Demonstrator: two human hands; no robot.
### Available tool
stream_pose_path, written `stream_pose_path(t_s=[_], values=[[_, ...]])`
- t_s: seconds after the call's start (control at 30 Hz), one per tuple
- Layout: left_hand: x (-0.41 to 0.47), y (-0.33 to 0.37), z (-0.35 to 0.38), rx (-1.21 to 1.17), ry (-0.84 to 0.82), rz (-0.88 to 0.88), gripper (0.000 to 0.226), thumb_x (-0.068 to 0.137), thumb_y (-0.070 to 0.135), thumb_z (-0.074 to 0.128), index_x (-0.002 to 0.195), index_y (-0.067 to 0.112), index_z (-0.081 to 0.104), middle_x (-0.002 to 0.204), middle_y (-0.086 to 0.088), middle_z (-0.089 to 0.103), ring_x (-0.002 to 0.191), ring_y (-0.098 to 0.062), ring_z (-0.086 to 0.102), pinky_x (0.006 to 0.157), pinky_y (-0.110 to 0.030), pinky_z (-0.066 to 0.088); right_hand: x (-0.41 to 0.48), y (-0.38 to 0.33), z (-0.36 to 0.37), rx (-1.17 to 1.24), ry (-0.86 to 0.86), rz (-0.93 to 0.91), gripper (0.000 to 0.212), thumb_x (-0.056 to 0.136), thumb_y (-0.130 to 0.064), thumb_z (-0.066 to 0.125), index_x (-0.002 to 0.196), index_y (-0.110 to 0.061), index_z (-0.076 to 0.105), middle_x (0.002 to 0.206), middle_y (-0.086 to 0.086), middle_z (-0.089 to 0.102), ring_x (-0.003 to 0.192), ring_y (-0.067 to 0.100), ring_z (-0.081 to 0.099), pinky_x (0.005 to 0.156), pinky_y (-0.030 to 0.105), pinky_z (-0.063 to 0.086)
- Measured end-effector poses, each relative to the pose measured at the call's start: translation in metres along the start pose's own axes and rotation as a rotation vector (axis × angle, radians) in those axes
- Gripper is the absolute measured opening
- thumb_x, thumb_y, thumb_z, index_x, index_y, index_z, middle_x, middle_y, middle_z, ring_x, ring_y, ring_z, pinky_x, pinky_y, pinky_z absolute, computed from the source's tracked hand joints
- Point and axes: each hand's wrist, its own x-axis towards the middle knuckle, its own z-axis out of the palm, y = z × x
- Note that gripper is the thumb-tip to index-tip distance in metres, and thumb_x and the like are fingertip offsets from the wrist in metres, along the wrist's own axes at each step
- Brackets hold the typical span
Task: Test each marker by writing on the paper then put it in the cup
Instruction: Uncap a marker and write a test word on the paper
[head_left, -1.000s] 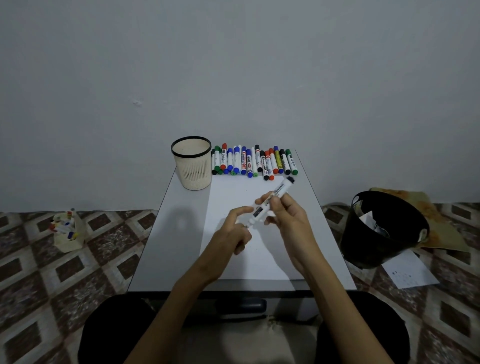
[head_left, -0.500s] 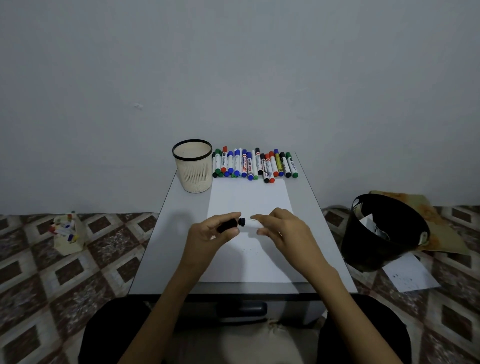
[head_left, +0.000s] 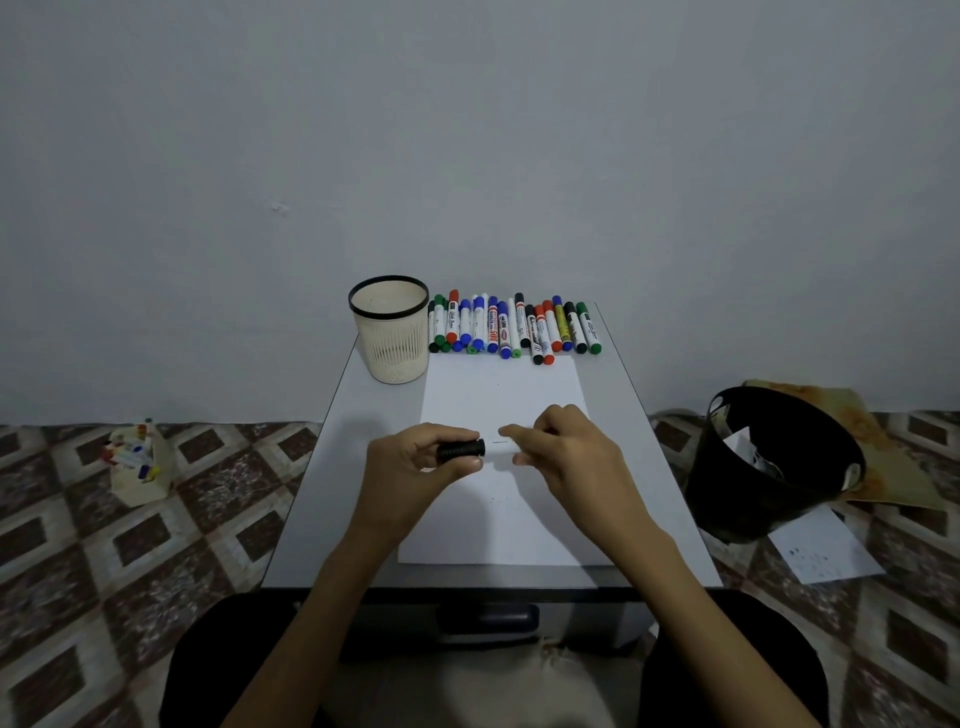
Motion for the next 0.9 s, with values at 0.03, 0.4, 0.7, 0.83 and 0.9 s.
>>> stream_pose_path(t_s=[0.03,0.4,0.7,0.83,0.9], values=[[0.000,0.000,-0.001,0.023,0.004,0.013,0.027,0.071,0.016,0.077,0.096,0.022,0.069,0.090,0.009,0.070,0.085,-0.003,0.066,0.076,-0.016,0.052,0.000,-0.001,0.001,-0.011,0.005,-0.003,0.033,0.076,-0.011,0.079,0.107,-0.019,0.073,0.075,0.004,0.055,0.067,0.020,0.053,0.045,0.030,0.045],[0.008,0.000,-0.008,0.218,-0.035,0.122,0.027,0.071,0.018,0.078,0.097,0.012,0.073,0.089,-0.001,0.072,0.079,-0.011,0.066,0.073,-0.018,0.054,0.003,-0.008,0.004,-0.059,0.046,0.003,0.032,0.067,-0.008,0.085,0.096,-0.017,0.075,0.069,0.004,0.055,0.063,0.020,0.051,0.049,0.024,0.035],[0.007,-0.003,-0.007,0.273,-0.043,0.179,0.027,0.072,0.021,0.077,0.096,0.009,0.073,0.087,-0.002,0.072,0.076,-0.009,0.065,0.072,-0.014,0.053,0.004,-0.007,0.008,-0.068,0.034,-0.021,0.027,0.066,-0.012,0.086,0.090,-0.015,0.075,0.065,0.003,0.056,0.058,0.020,0.052,0.045,0.023,0.034],[0.007,-0.006,-0.008,0.267,-0.058,0.173,0.030,0.072,0.029,0.072,0.096,0.011,0.072,0.087,0.002,0.071,0.077,-0.006,0.063,0.071,-0.011,0.050,0.006,-0.005,0.007,-0.066,0.027,-0.029,0.027,0.068,-0.015,0.085,0.093,-0.018,0.075,0.067,0.001,0.057,0.060,0.019,0.052,0.048,0.022,0.030],[0.006,-0.010,-0.008,0.278,-0.069,0.169,0.029,0.074,0.027,0.072,0.097,0.011,0.072,0.087,0.002,0.071,0.078,-0.005,0.062,0.071,-0.008,0.049,0.007,-0.005,0.009,-0.071,0.038,-0.032,0.027,0.067,-0.015,0.086,0.092,-0.019,0.076,0.069,0.001,0.058,0.061,0.019,0.052,0.050,0.022,0.029]])
